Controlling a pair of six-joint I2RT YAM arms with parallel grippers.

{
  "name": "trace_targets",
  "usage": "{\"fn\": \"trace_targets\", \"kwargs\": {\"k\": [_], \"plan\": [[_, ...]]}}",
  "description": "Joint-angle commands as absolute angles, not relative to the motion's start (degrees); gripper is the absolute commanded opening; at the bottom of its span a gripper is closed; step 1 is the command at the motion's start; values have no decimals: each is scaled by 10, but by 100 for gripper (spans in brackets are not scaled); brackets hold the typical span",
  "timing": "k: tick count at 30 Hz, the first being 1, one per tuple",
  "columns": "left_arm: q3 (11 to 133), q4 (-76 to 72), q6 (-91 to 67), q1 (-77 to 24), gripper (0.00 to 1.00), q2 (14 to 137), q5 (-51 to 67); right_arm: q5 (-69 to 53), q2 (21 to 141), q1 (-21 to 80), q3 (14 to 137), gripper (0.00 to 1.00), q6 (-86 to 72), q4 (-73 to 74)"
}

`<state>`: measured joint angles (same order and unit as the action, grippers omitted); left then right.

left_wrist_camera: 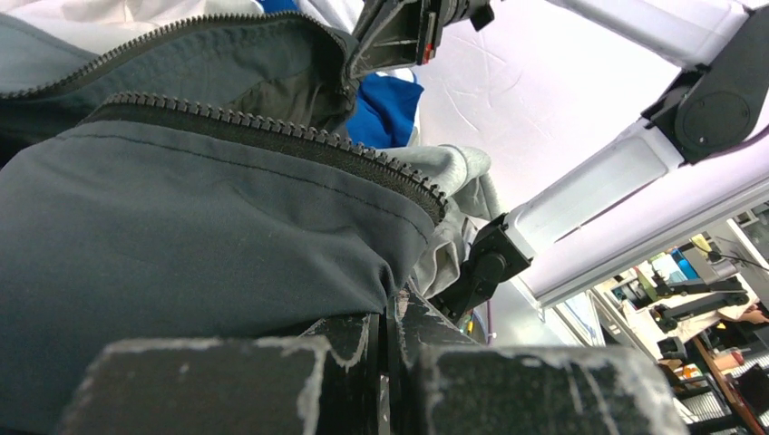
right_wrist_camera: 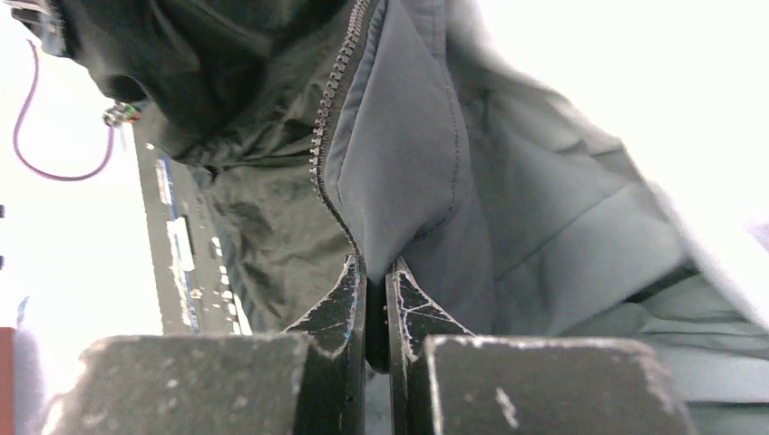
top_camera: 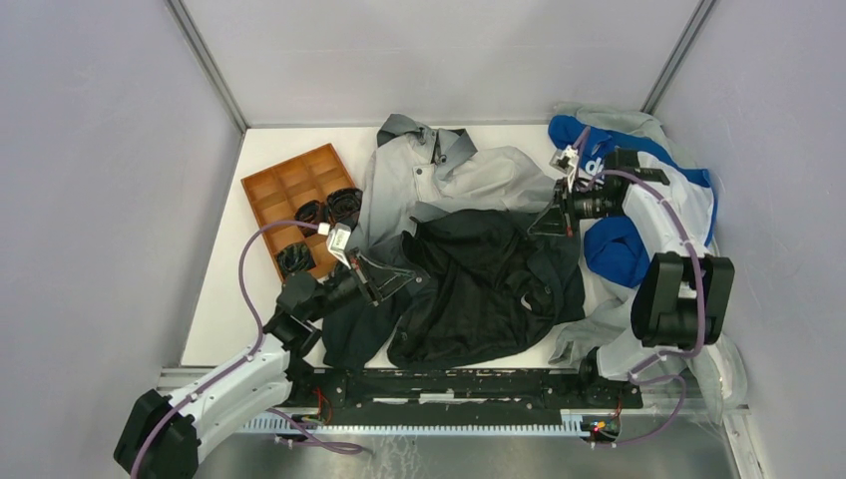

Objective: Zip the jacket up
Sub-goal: Pick up the jacket from the center of the board, then insert the zipper into the jacket.

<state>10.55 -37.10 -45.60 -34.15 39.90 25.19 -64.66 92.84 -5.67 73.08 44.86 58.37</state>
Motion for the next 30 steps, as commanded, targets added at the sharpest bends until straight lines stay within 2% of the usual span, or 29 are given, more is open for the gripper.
{"fn": "trace_targets", "kwargs": {"k": [1, 7, 14, 17, 30], "plan": [[152, -456, -461, -343, 2, 435, 280, -709, 863, -51, 689, 0, 360, 521], [171, -485, -466, -343, 2, 473, 294, -726, 792, -34, 632, 0, 273, 449], [164, -499, -482, -343, 2, 467, 289, -666, 641, 9, 435, 0, -63, 72], [164, -497, -481, -343, 2, 461, 282, -623, 587, 38, 374, 0, -145, -60], [165, -497, -489, -343, 2, 453, 245, -493, 537, 153, 278, 0, -309, -284]]}}
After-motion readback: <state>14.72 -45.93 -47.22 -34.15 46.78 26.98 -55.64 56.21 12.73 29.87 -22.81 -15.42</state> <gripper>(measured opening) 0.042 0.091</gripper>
